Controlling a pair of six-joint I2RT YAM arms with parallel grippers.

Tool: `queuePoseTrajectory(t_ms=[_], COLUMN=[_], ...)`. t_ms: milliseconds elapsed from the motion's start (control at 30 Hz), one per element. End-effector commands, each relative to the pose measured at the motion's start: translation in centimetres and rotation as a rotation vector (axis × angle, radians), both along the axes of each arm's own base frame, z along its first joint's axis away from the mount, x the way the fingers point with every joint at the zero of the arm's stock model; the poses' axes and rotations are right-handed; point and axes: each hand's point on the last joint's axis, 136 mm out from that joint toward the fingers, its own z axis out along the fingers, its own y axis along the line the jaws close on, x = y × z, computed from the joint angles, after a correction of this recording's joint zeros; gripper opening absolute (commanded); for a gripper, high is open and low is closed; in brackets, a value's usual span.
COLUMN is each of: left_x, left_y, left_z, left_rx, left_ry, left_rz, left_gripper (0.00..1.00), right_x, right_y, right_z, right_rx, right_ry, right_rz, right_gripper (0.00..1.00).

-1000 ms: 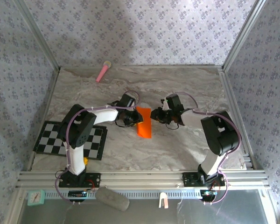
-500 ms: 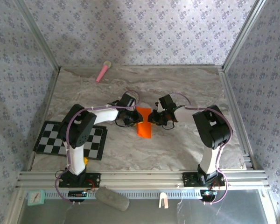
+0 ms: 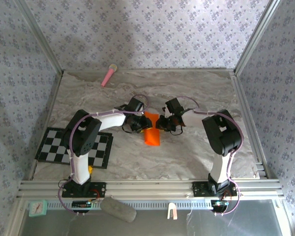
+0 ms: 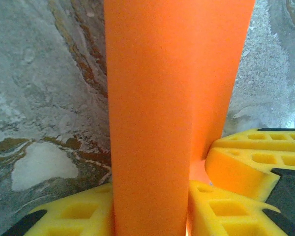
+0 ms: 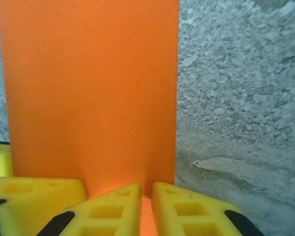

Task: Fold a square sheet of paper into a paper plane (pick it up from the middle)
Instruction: Hold the square sheet of paper at the center of the table.

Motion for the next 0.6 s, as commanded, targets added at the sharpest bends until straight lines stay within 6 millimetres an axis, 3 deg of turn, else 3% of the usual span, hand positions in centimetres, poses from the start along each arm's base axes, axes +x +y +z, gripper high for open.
queuePoseTrajectory(t_ms=[0,333,433,567], left_x=[-1.4,-2.7,-3.2,-3.9], left_y=[2.6,3.9,4.4,5.4], left_z=[-1.2,-4.0,-5.0,-6.2], left_rx=[0.129,0.211,0.274,0.359], left_ry=[0.045,0.119,0.135,0.155], left_rz=[0.004,0.016,0.007,0.005], left_gripper=[0.38,0.33,0.32,0.32], right_x=[-2.2,-1.2,-0.5,0.8], right_y=[-2.3,-0.8,0.1,0.9], right_z=[-4.2,-2.6,-0.9,2.8], right_rx=[-0.149,-0.073,-0.015,0.064], right_ry=[0.105,0.072,0.058,-0.026], right_rz=[-0.009,0.004,-0.012,-0.023], right_gripper=[0.17,0.17,0.17,0.19])
